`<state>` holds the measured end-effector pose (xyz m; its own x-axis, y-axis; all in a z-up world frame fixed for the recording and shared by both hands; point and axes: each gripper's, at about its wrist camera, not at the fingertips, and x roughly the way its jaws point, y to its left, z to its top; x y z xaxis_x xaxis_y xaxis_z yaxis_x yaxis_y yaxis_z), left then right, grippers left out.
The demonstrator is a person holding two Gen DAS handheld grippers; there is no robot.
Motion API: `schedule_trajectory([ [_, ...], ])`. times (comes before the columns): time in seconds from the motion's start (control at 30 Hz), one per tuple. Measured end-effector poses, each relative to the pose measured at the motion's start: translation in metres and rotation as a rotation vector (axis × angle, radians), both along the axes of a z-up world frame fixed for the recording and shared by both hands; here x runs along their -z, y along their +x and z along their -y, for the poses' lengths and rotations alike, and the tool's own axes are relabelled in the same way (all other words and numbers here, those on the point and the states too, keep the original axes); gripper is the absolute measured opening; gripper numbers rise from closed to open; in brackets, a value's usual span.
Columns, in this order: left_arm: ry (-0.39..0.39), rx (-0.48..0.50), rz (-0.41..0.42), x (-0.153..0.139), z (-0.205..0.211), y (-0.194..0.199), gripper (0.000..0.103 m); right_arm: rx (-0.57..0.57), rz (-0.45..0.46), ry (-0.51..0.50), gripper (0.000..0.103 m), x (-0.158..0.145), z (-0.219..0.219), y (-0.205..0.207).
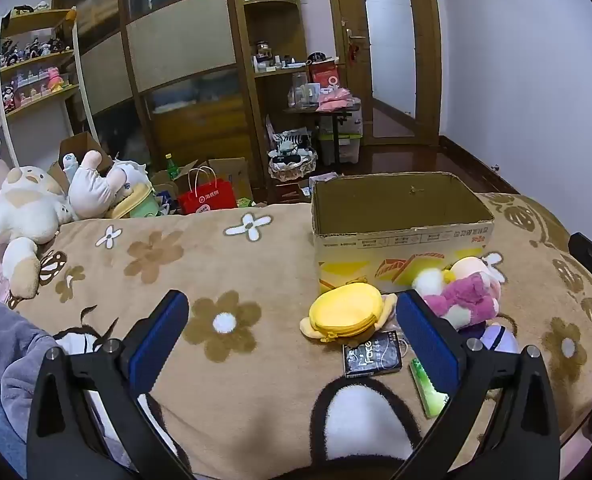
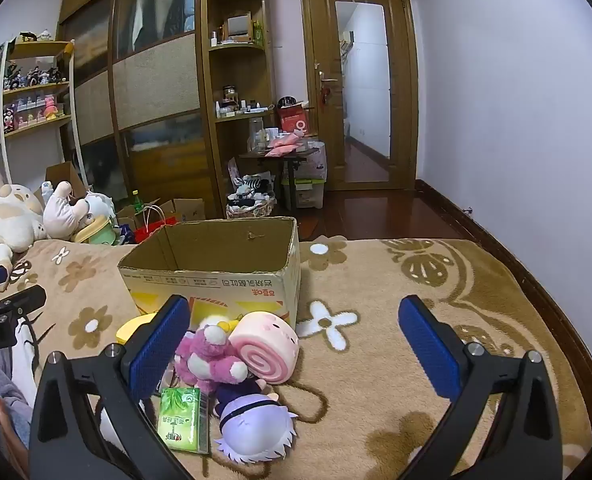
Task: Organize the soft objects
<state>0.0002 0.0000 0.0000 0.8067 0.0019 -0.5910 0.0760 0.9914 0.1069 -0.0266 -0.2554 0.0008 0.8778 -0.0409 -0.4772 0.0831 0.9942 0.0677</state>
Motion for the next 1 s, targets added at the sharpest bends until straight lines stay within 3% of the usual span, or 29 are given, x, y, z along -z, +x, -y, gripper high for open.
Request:
schedule_trajectory([
  [1.0, 0.007, 0.0, -0.008, 0.0036, 0.0012, 0.0015, 0.102, -0.009, 0.017, 0.004, 0.103, 0.0003, -0.0017, -0.0049],
])
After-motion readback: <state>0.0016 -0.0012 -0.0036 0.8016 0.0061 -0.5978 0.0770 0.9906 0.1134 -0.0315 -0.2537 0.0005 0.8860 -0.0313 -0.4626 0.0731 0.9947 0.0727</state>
